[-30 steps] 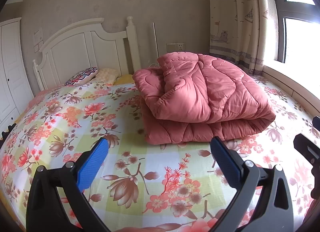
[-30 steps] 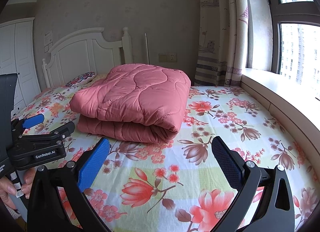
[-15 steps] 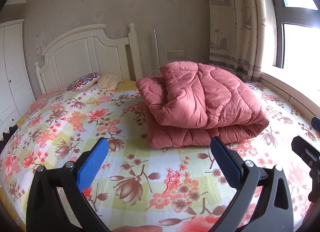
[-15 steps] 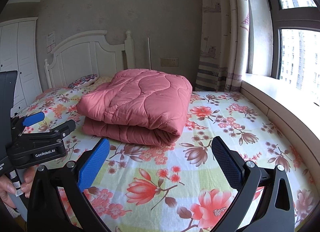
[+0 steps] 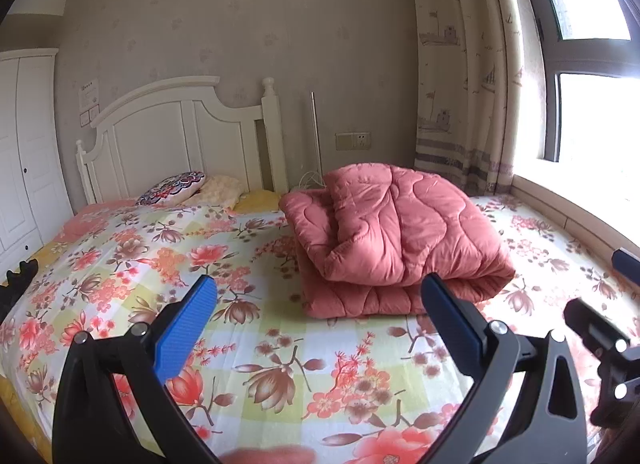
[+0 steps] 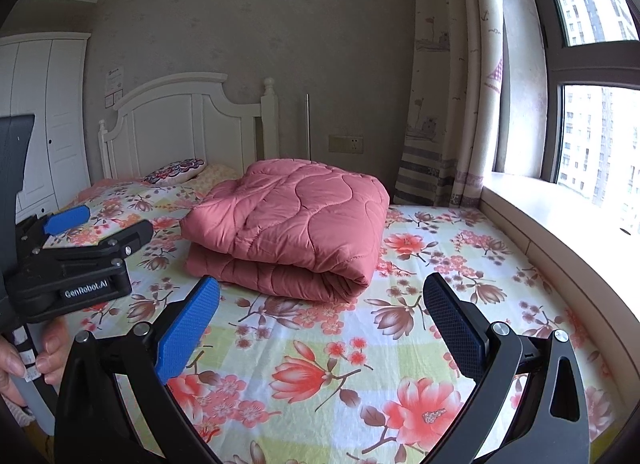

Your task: Fold large clothes

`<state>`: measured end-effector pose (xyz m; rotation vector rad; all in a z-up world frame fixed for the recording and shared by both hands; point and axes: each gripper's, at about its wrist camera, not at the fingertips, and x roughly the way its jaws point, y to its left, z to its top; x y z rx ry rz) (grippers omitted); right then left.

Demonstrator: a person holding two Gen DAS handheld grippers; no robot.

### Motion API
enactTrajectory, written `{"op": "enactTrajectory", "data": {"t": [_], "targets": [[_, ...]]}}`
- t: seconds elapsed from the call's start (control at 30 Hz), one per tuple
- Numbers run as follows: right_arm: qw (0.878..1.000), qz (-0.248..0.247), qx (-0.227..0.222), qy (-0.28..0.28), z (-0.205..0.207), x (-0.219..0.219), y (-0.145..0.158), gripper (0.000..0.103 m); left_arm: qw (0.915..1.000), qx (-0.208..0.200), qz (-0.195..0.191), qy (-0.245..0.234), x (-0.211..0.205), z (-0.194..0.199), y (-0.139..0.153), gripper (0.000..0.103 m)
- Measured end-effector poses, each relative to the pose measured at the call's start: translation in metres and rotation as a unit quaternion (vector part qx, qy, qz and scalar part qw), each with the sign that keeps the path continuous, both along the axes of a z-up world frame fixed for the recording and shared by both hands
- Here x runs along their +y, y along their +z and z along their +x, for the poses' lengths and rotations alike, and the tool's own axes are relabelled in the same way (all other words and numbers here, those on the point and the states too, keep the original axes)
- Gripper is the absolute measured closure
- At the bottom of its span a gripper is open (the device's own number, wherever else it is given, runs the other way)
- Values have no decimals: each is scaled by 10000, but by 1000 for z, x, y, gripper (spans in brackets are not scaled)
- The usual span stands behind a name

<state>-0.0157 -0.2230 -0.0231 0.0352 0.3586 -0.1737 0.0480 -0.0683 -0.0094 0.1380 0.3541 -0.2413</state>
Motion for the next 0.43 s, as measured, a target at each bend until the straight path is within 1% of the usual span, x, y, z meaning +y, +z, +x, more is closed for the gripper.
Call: {"op": "enactTrajectory", "data": {"t": [0.07,0.17,0.2,0.27,0.3,0.37,0.4,0.43], "targets": [[10000,18,13,4,0,0,-1,5,9999,-62,-56,-145,0,-2,0,2],[9999,86,119,-2,7,-3,-3,5,9998,-153,-7,-162,1,4,-3,2],[9999,93,145,-7,10,-5,-4,5,9998,-134,2,-160,4,10,-4,2],[9996,49,289,-55,21,-15,-4,5,9999,95,-3,-61,21,37,-6,2],[9992,-4,375,-160,27,-27,-2,5,9998,183,-20,63,33,52,-6,2],[9976,-166,511,-448,38,-56,4,5,9981,272,-71,557,73,91,-3,2],[9960,-262,590,-616,42,-70,7,5,9961,341,-108,808,95,111,-2,2],[9928,-356,734,-879,48,-96,12,5,9916,513,-156,1175,128,141,0,2]]}}
